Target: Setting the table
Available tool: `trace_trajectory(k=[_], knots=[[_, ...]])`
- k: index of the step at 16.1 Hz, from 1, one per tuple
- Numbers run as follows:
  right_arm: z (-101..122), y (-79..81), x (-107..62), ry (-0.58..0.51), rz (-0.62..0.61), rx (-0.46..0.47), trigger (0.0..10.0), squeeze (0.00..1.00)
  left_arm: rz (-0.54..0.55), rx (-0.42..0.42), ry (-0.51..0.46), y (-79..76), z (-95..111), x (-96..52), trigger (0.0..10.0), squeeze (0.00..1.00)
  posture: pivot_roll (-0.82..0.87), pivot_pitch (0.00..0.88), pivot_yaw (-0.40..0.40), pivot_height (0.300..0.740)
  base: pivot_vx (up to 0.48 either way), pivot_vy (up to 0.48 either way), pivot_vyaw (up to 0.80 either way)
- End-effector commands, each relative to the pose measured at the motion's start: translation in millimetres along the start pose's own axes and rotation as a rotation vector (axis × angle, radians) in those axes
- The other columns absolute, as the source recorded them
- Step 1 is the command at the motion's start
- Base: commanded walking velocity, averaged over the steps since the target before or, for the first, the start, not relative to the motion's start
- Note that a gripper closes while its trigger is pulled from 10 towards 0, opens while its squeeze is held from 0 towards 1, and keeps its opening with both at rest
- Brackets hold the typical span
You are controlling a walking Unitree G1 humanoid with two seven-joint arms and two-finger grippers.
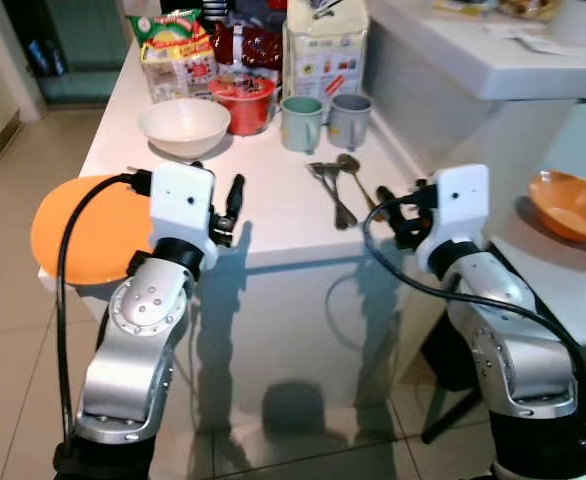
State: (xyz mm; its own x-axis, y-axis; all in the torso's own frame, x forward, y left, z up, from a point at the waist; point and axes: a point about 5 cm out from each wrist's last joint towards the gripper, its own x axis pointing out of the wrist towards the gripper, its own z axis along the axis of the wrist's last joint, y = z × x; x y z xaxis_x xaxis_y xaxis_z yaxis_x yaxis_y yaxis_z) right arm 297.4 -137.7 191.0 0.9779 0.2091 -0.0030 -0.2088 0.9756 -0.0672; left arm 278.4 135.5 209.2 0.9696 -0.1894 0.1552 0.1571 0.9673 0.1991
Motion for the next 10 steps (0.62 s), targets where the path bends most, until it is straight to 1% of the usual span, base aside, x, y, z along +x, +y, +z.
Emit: trace_trajectory(k=[1,2,3,5,6,8,10], knots=[[-2.0,1.6,1.9,0.023,0.013,0.001,10.0,0.0,0.0,0.014,-0.004,1.5,0.7,1.0,10.0,0.0,0.03,0.0,-0.023,0.74,0.382,0.0,0.0],[-2.5,2.2,2.1,0.029,0.021,-0.003,10.0,0.0,0.0,0.015,-0.006,1.5,0.7,1.0,10.0,0.0,0.03,0.0,-0.023,0.74,0.375,0.0,0.0],[-3.8,5.6,1.9,0.044,0.06,-0.036,10.0,0.0,0.016,0.026,0.0,3.5,0.4,0.1,10.0,0.0,0.04,0.0,-0.027,0.74,0.304,0.0,0.0],[-4.5,8.4,1.9,0.053,0.084,-0.054,10.0,0.0,0.027,0.035,0.001,5.9,-0.1,-0.7,10.0,0.0,0.04,0.0,-0.029,0.74,0.0,0.0,0.8],[-3.6,9.6,2.4,0.042,0.078,-0.04,10.0,0.0,0.031,0.036,-0.001,6.9,0.4,-1.0,10.0,0.0,0.04,0.0,-0.031,0.74,0.0,0.0,0.8],[-3.9,7.2,3.2,0.044,0.043,-0.006,10.0,0.0,0.032,0.032,-0.001,7.6,0.8,-1.7,10.0,0.0,0.04,0.0,-0.029,0.74,0.0,0.0,0.0],[-5.4,4.2,3.5,0.059,0.024,-0.041,10.0,0.0,-0.007,0.042,0.0,5.1,0.4,-2.9,10.0,0.0,0.04,0.0,-0.025,0.74,0.0,0.0,0.0]])
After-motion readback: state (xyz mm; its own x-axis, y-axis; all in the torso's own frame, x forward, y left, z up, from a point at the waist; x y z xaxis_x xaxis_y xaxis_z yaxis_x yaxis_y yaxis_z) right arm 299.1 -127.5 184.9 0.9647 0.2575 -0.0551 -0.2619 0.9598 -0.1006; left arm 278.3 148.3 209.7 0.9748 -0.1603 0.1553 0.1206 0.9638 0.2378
